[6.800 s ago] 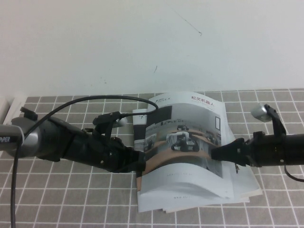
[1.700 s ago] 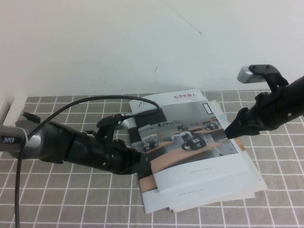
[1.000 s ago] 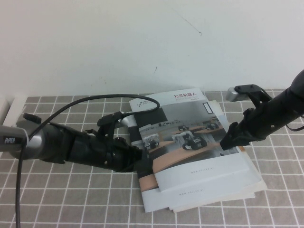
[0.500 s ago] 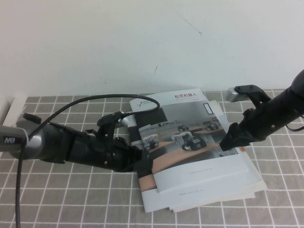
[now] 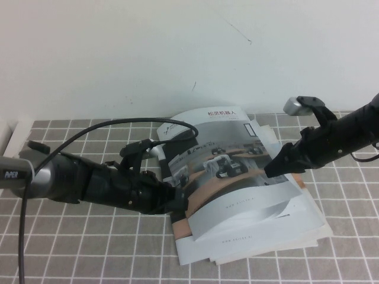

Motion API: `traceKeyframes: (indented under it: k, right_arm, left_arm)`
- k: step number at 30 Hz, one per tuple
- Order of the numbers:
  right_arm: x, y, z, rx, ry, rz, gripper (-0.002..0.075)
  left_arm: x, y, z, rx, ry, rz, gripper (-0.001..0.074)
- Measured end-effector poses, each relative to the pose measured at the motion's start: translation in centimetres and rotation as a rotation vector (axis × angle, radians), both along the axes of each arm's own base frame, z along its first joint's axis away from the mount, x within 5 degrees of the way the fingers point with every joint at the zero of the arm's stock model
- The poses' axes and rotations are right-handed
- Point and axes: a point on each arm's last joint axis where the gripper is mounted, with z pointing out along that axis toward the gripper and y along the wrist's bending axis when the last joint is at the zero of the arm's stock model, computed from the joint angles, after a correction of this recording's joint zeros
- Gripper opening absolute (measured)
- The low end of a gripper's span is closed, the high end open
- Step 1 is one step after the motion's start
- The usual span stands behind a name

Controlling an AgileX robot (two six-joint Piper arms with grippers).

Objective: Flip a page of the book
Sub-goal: Open the closed book

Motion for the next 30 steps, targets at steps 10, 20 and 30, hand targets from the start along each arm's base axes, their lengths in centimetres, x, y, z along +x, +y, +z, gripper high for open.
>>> traceKeyframes:
  k: [10,20,30]
  right_arm:
    - [-0.1,1.0,1.2,0.150,0.021,-0.006,0.0389]
    - [0.1,2.0,4.9,0.252,-0.043,0.070,0.0389]
    - [-0.2,2.9,7.9,0.334,-0.061,0.166,0.0388]
  left_arm:
    - [0.0,0.0,0.0,0.001,-0.003,-0.002,-0.0004]
    - [0.0,0.0,0.0,0.001,-0.003,-0.002,-0.0004]
    - [-0.1,-0.1,0.1,-0.013,0.004,-0.010,-0.0004]
